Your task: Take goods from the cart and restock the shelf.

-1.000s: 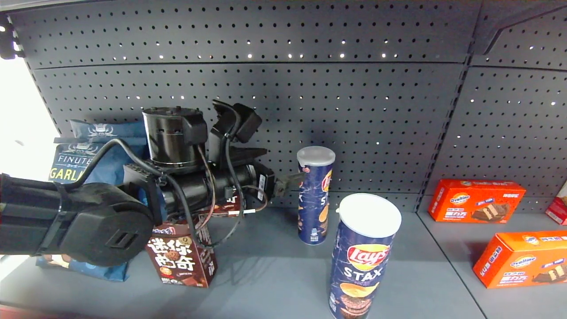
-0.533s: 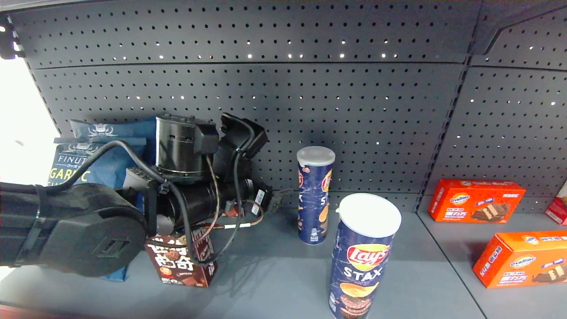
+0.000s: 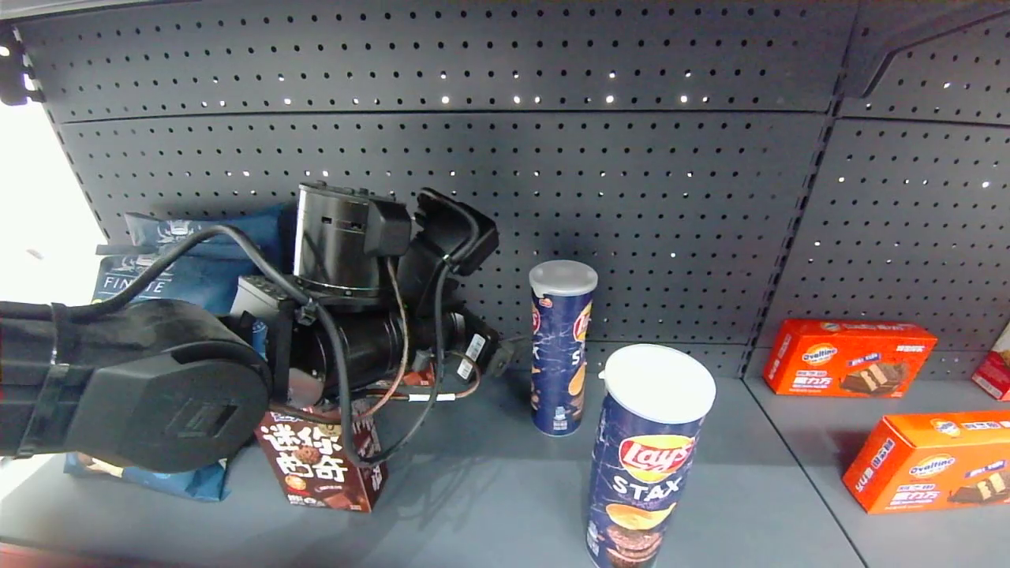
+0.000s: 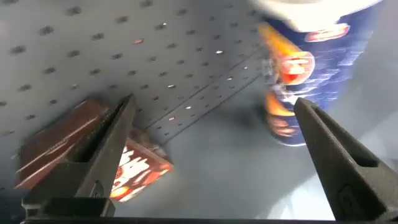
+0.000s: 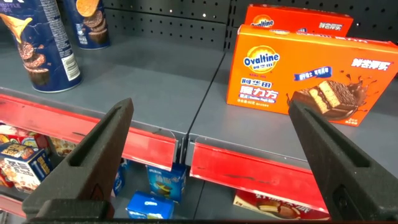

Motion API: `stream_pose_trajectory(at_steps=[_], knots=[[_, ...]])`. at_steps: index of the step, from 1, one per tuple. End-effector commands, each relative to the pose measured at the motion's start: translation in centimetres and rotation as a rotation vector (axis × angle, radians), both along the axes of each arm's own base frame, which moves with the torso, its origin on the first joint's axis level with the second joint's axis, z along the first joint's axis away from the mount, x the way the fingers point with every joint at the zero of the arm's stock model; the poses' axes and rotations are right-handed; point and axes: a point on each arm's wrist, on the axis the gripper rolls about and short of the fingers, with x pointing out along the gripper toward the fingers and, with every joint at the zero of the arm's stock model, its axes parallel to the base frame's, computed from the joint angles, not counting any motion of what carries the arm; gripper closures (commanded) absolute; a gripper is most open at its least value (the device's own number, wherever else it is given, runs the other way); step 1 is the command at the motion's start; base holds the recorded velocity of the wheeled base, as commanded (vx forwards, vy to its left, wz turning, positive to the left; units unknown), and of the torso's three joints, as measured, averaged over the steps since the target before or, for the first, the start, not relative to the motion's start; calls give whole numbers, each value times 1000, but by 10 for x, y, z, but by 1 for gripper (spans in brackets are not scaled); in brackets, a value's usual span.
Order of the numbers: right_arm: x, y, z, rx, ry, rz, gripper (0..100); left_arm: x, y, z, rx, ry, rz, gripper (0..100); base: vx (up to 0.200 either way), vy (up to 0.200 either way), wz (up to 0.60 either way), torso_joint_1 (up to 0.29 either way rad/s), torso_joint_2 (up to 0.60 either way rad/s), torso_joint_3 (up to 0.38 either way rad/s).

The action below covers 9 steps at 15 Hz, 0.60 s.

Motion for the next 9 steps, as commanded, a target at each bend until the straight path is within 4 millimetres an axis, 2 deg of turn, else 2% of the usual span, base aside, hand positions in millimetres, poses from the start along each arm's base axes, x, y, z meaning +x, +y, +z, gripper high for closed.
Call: stream_pose_trajectory(at_steps=[1,8,9], knots=[[0,0,0,-1,1,0,0,6,-6,-13,22,28,-3,0,0,0,0,0,0,0],[0,0,0,2,2,-1,0,10,-10,-23,53,34,-16,0,0,0,0,0,0,0],[0,0,0,2,2,-1,0,12,-12,-29,64,47,-18,0,0,0,0,0,0,0]])
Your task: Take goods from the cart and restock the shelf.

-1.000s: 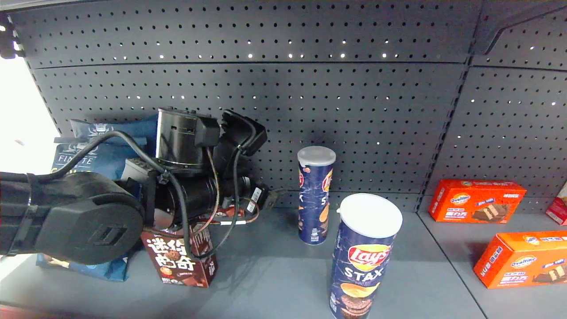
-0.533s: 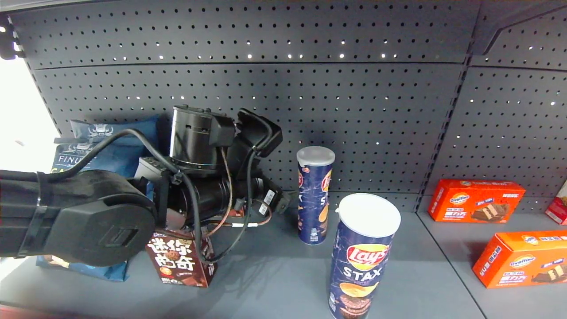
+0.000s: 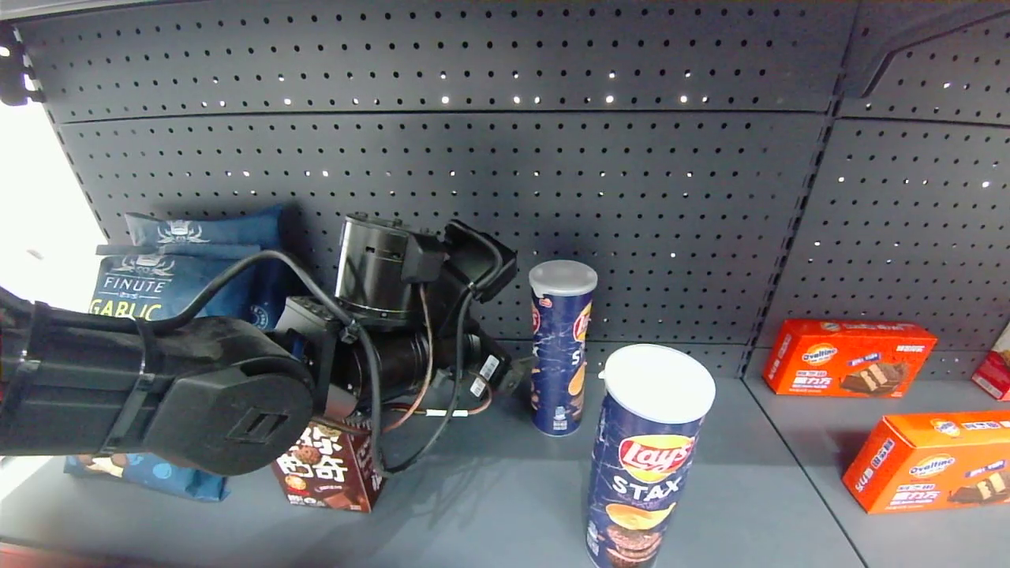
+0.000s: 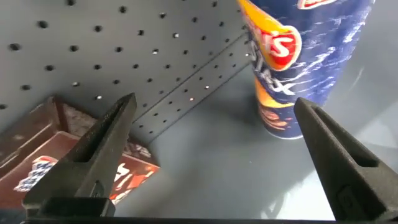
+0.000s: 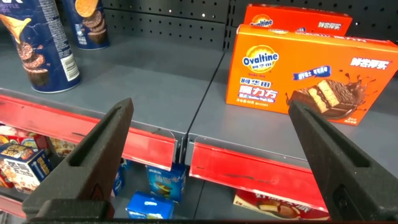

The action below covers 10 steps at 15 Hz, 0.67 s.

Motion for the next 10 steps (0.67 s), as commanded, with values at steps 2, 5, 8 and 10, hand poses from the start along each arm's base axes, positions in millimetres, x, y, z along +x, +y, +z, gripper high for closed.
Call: stream_pose_trajectory(at_steps=[2,5,8,10], knots=[[0,0,0,-1,1,0,0,5,-4,-7,14,10,-3,0,0,0,0,0,0,0],[0,0,0,-1,1,0,0,12,-8,-16,27,1,-8,0,0,0,0,0,0,0],[0,0,0,-1,1,0,0,23,-12,-21,24,-10,9,0,0,0,0,0,0,0],[0,0,0,-1,1,0,0,28,-14,-21,18,-21,20,0,0,0,0,0,0,0]])
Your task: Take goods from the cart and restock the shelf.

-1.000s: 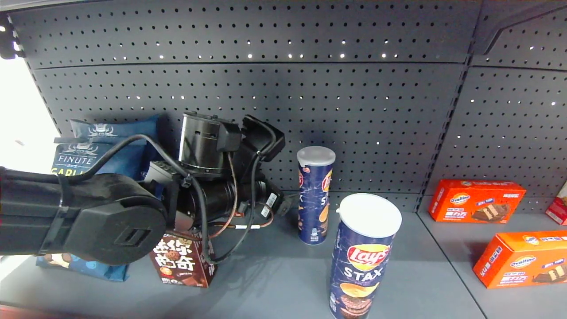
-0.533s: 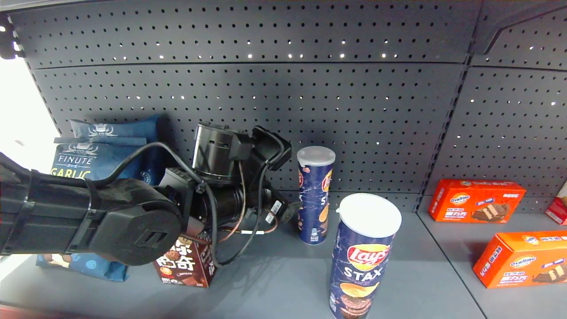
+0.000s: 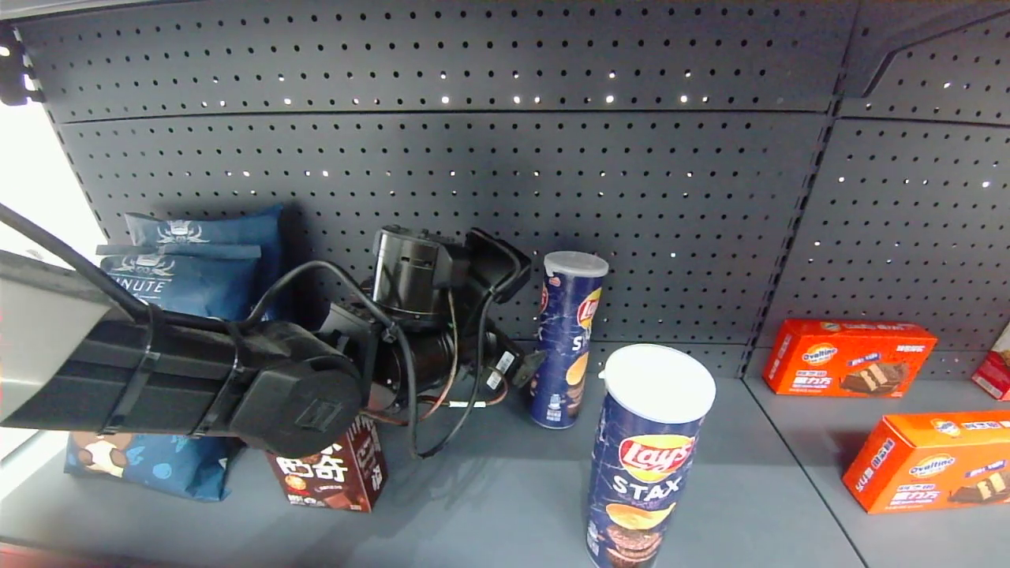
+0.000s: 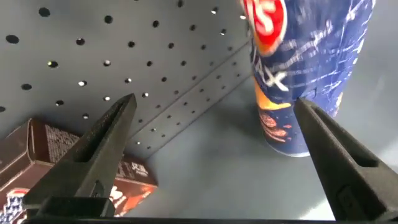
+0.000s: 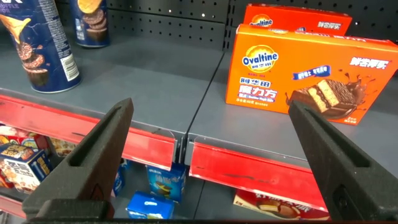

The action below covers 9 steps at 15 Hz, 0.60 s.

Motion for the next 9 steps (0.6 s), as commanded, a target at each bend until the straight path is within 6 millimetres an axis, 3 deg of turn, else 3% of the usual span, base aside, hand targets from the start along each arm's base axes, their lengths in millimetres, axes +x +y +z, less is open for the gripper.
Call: stream_pose_trajectory(at_steps=[1,9], knots=[[0,0,0,-1,1,0,0,7,-2,-7,12,8,20,0,0,0,0,0,0,0],[0,0,0,-1,1,0,0,18,11,-5,22,-9,99,0,0,0,0,0,0,0]])
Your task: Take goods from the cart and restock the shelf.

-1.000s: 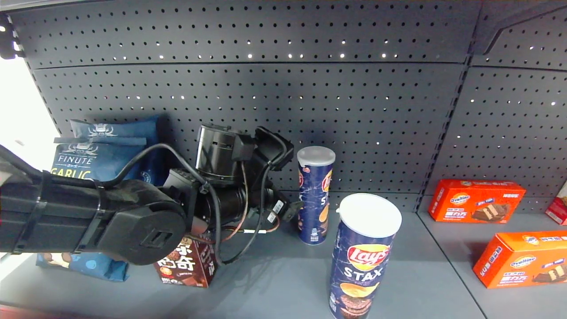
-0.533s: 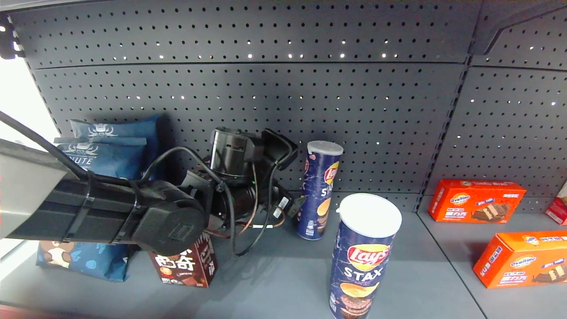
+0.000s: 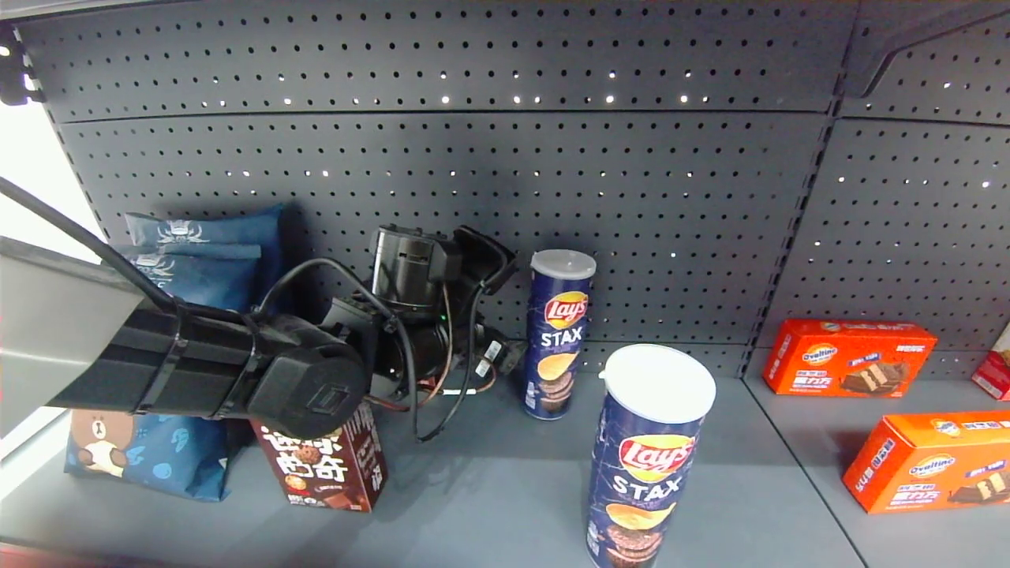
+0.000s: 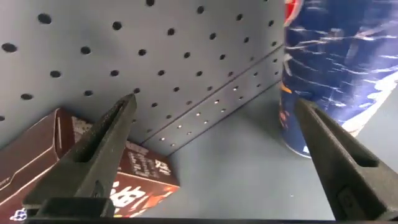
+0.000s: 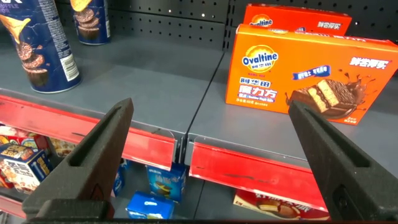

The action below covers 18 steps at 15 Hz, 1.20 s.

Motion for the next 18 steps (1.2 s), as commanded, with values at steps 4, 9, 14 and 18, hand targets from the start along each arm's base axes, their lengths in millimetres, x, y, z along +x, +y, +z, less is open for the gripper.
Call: stream_pose_trajectory(at_steps=[4,9,14,18], knots=[[0,0,1,1,-6,-1,0,4,7,0,15,-10,62,0,0,0,0,0,0,0],[0,0,1,1,-6,-1,0,5,9,1,17,-13,75,0,0,0,0,0,0,0],[0,0,1,1,-6,1,0,8,2,1,12,-21,63,0,0,0,0,0,0,0],[0,0,1,3,-6,-1,0,8,-13,-7,19,-11,31,0,0,0,0,0,0,0]])
